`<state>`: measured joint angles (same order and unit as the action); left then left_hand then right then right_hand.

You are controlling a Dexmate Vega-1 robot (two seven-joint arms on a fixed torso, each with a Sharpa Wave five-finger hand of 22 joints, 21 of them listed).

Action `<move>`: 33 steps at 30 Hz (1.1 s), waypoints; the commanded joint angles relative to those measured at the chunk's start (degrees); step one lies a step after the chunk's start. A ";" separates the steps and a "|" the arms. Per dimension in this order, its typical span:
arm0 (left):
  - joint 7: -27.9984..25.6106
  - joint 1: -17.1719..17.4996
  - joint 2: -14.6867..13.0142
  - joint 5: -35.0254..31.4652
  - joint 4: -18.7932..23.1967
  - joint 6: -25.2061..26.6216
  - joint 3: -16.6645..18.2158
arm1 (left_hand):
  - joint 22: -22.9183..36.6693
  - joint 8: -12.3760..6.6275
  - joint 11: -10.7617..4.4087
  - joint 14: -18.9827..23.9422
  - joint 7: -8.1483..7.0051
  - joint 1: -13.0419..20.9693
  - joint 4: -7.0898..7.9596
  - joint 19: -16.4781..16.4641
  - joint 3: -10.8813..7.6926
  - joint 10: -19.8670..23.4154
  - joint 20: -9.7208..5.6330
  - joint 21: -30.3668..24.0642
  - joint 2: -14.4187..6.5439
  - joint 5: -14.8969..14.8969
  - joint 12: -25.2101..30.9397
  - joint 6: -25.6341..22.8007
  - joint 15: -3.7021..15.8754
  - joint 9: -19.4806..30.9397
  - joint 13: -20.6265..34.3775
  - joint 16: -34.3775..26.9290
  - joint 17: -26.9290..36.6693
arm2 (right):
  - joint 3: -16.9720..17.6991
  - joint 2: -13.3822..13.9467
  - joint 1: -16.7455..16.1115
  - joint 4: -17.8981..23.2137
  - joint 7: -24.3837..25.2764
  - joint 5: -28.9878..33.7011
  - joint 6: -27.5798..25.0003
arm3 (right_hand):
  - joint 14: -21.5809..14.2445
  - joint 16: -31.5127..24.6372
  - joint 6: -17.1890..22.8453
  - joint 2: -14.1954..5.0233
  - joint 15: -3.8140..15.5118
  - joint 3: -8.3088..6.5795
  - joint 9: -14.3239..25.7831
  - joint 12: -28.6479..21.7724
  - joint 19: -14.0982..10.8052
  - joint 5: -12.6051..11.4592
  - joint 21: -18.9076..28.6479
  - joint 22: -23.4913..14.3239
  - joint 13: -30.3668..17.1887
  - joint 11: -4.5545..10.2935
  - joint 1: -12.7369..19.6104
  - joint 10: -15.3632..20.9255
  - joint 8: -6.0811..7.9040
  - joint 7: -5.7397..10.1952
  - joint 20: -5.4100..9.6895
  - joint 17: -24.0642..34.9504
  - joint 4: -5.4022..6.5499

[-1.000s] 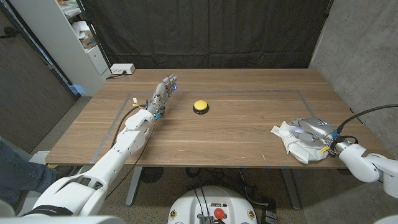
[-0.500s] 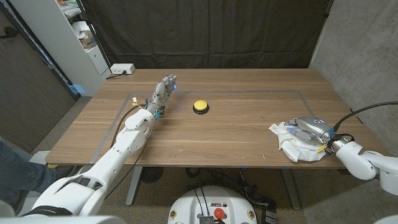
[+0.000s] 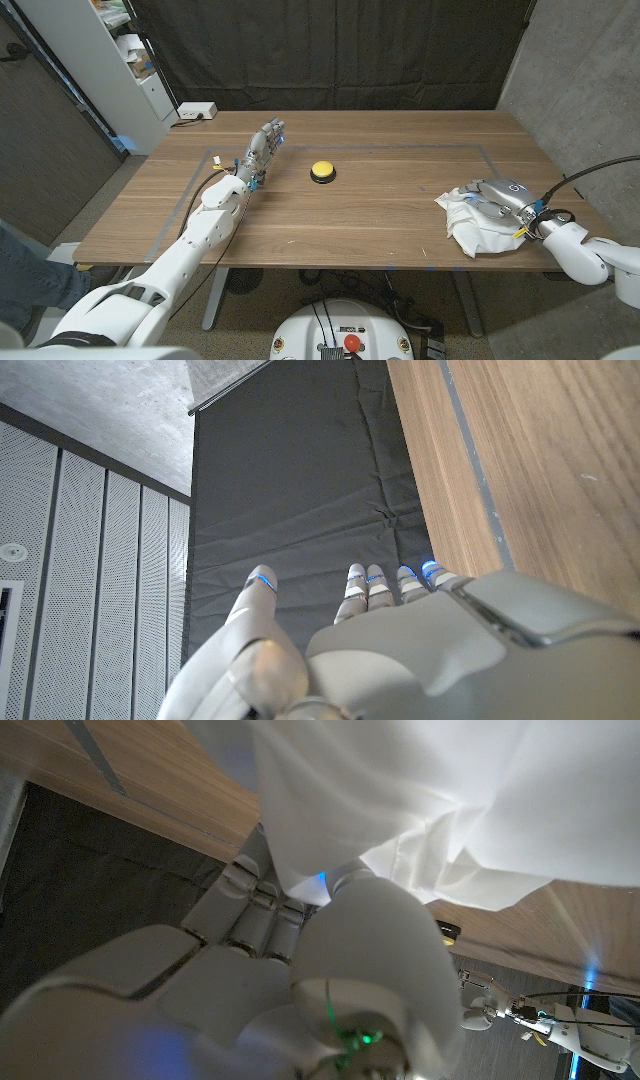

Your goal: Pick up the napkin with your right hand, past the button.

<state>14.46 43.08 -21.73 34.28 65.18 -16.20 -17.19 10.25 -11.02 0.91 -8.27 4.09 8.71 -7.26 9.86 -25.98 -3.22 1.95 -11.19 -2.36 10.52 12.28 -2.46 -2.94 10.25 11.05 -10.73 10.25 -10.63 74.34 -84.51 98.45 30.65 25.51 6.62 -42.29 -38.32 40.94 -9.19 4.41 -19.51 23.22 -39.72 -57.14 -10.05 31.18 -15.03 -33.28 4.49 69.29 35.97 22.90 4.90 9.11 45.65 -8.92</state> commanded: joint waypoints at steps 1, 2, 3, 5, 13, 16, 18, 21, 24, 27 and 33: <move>0.35 -0.27 0.34 -0.10 -0.31 -0.57 -0.37 | 0.19 0.11 -0.16 -0.52 0.15 0.59 0.11 1.12 0.30 -0.10 0.12 -0.16 0.09 0.05 0.01 -0.25 -0.11 0.19 0.29 0.01 0.17 | 7.39 1.66 -7.15 3.08 2.51 -1.87 -1.72 | -0.57 0.50 0.05 0.10 7.61 0.23 0.64 -0.88 0.43 -0.45 0.79 -0.28 -1.04 0.14 0.75 -0.20 0.33 0.28 3.31 0.59 0.32; 0.49 -0.30 0.42 0.03 -0.41 -0.63 -0.34 | 0.19 0.11 -0.17 -0.52 0.14 0.59 0.10 1.11 0.30 -0.08 0.11 -0.16 0.09 0.05 0.02 -0.25 -0.11 0.19 0.29 0.00 0.17 | 8.23 1.61 -7.79 3.29 2.46 -1.80 -1.51 | -0.53 0.62 -0.04 0.07 7.65 0.27 0.75 -1.07 0.50 -0.45 0.93 -0.32 -1.22 0.06 0.76 -0.13 0.33 0.33 3.31 0.70 0.38; 0.45 -0.29 0.39 -0.06 -0.37 -0.69 -0.37 | 0.19 0.12 0.06 -0.53 0.27 0.59 0.11 1.11 0.31 -0.14 0.27 -0.17 0.08 0.05 0.00 -0.20 -0.30 0.19 0.29 0.01 0.17 | 9.09 1.39 -8.41 3.62 2.35 -1.67 -1.59 | -0.56 0.68 -0.02 0.09 7.67 0.30 0.82 -1.16 0.53 -0.45 1.02 -0.35 -1.34 0.08 0.79 -0.16 0.36 0.25 3.31 0.78 0.40; 0.42 -0.27 0.37 -0.09 -0.31 -0.72 -0.39 | 0.19 0.11 -0.09 -0.53 0.19 0.59 0.11 1.10 0.33 -0.13 0.16 -0.18 0.08 0.05 0.00 -0.24 -0.18 0.19 0.29 0.00 0.17 | 10.72 0.90 -9.46 4.09 1.96 -1.29 -1.32 | -0.63 0.76 0.03 0.10 7.64 0.34 0.93 -1.30 0.55 -0.44 1.16 -0.38 -1.52 0.11 0.81 -0.19 0.42 0.33 3.31 0.89 0.43; 0.37 -0.17 0.46 -0.05 -0.26 -0.94 -0.39 | 0.19 0.12 -0.09 -0.60 0.22 0.61 0.11 1.12 0.39 -0.13 0.19 -0.19 0.06 0.05 -0.01 -0.23 -0.21 0.19 0.29 0.02 0.17 | 15.74 -2.82 -11.25 4.96 -1.59 -0.01 1.14 | -0.90 1.41 -0.05 0.06 7.64 0.57 1.53 -2.12 0.90 -0.47 2.07 -0.59 -2.65 0.32 0.87 -0.54 0.59 0.44 3.29 1.61 0.71; 0.41 -0.07 0.41 0.07 -0.18 -0.79 -0.36 | 0.20 0.15 -0.02 -0.56 0.29 0.62 0.11 1.11 0.42 -0.12 0.24 -0.21 0.05 0.05 0.00 -0.16 -0.28 0.19 0.29 0.00 0.17 | 17.09 -4.26 -11.44 5.23 -3.29 0.73 1.73 | -0.98 1.60 0.08 0.19 7.55 0.63 1.53 -2.35 0.97 -0.49 2.31 -0.64 -2.93 0.23 0.94 -0.53 0.60 0.33 3.28 1.76 0.68; 0.35 0.01 0.33 0.06 -0.04 -0.73 -0.35 | 0.20 0.14 0.04 -0.53 0.30 0.62 0.12 1.11 0.43 -0.14 0.25 -0.21 0.04 0.05 -0.01 -0.18 -0.24 0.19 0.29 -0.01 0.17 | 18.07 -5.25 -11.57 5.48 -4.42 1.06 2.19 | -1.04 1.76 0.14 0.23 7.58 0.67 1.52 -2.50 1.05 -0.48 2.49 -0.67 -3.14 0.27 0.94 -0.56 0.59 0.32 3.27 1.87 0.71; 0.32 0.11 0.28 0.12 0.06 -0.81 -0.28 | 0.20 0.12 -0.05 -0.53 0.21 0.63 0.12 1.14 0.46 -0.10 0.15 -0.21 0.03 0.05 0.00 -0.23 -0.17 0.19 0.29 -0.02 0.17 | 19.60 -6.83 -11.81 6.17 -5.81 2.03 2.43 | -1.25 2.00 0.14 0.27 7.53 0.73 1.61 -2.76 1.15 -0.47 2.82 -0.73 -3.47 0.11 0.93 -0.60 0.59 0.31 3.26 2.05 0.78; 0.46 0.00 0.26 0.16 -0.07 -0.77 -0.30 | 0.20 0.11 -0.10 -0.53 0.22 0.65 0.12 1.18 0.49 -0.13 0.13 -0.21 0.01 0.05 -0.01 -0.25 -0.11 0.19 0.29 -0.02 0.17 | 21.06 -8.30 -11.96 6.86 -6.99 3.10 3.10 | -1.36 2.14 0.28 0.28 7.57 0.77 1.61 -2.93 1.21 -0.46 3.03 -0.76 -3.61 0.16 0.94 -0.46 0.61 0.38 3.25 2.20 0.81; 0.52 -0.06 0.22 0.07 -0.16 -0.87 -0.35 | 0.20 0.12 -0.08 -0.53 0.24 0.66 0.11 1.18 0.50 -0.15 0.18 -0.21 0.00 0.05 -0.02 -0.22 -0.17 0.19 0.29 -0.02 0.17 | 22.47 -9.78 -12.00 7.55 -8.13 4.08 3.88 | -1.42 2.35 0.28 0.17 7.54 0.81 1.65 -3.09 1.27 -0.45 3.31 -0.79 -3.67 0.34 0.83 -0.25 0.59 0.39 3.24 2.38 0.97; 0.57 -0.15 0.29 0.12 -0.37 -1.03 -0.28 | 0.20 0.12 -0.02 -0.59 0.24 0.67 0.12 1.21 0.54 -0.10 0.21 -0.21 -0.03 0.05 0.00 -0.22 -0.20 0.19 0.29 0.00 0.17 | 25.27 -12.96 -12.05 9.17 -10.14 5.97 5.06 | -1.64 2.70 0.54 0.22 7.57 0.92 1.71 -3.20 1.44 -0.45 3.80 -0.84 -3.71 0.17 0.75 -0.22 0.65 0.45 3.24 2.73 1.08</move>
<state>14.86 42.97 -21.40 34.35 64.99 -17.00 -17.52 10.25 -11.02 0.91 -8.27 4.09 8.71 -7.21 9.86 -25.57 -3.22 1.94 -11.20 -2.36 10.52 12.30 -2.47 -2.93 10.25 11.05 -10.73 10.24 9.60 66.40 -95.92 105.27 24.21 28.54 9.56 -43.52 -35.71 41.18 -8.90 4.41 -18.56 24.73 -42.42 -55.91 -10.05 34.60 -15.58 -36.85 4.59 69.56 35.28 23.34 5.14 8.28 48.15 -7.96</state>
